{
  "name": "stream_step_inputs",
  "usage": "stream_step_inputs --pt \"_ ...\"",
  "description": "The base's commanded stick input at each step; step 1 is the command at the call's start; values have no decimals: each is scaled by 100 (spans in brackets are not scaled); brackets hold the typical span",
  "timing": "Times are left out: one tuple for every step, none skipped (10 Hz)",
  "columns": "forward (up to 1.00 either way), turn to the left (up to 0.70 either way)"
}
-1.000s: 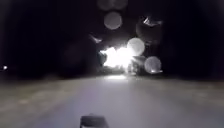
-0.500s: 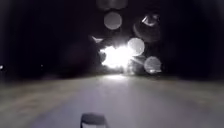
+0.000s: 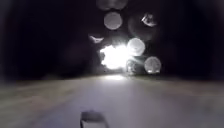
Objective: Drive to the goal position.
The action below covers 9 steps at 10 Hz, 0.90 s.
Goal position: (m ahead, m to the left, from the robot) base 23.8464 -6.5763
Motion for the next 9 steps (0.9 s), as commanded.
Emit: stream_step_inputs --pt "100 0" --pt "100 0" --pt "100 0" --pt "100 0" --pt "100 0" --pt "100 0" --pt "100 0" --pt "100 0" --pt "100 0"
